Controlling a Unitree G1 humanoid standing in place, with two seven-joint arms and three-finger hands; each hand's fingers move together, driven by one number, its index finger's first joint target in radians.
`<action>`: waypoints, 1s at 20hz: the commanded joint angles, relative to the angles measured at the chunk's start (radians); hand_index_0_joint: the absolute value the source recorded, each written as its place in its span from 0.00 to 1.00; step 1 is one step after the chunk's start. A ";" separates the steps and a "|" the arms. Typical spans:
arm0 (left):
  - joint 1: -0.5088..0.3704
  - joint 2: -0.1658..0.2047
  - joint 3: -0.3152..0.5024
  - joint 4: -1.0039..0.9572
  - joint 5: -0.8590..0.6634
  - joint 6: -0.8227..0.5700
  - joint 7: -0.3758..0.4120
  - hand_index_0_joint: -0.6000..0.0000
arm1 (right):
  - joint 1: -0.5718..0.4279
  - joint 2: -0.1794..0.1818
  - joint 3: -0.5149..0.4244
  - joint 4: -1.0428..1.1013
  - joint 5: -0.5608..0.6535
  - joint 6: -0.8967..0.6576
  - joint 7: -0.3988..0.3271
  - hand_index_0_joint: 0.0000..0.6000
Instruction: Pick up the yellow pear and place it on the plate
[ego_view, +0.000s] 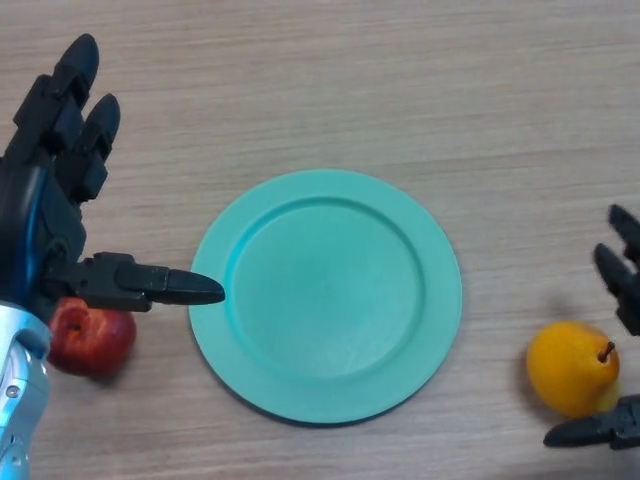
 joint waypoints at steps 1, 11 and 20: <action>-0.030 0.027 0.029 -0.076 0.032 -0.072 0.021 1.00 | -0.044 -0.054 -0.028 0.049 -0.010 -0.257 -0.083 0.00; -0.003 0.022 0.045 -0.121 0.049 -0.042 0.005 1.00 | -0.087 -0.066 0.069 0.333 -0.253 -0.499 -0.319 0.25; 0.018 0.030 0.084 -0.122 0.026 -0.043 0.013 1.00 | -0.110 -0.108 0.086 0.303 -0.501 -0.362 -0.512 1.00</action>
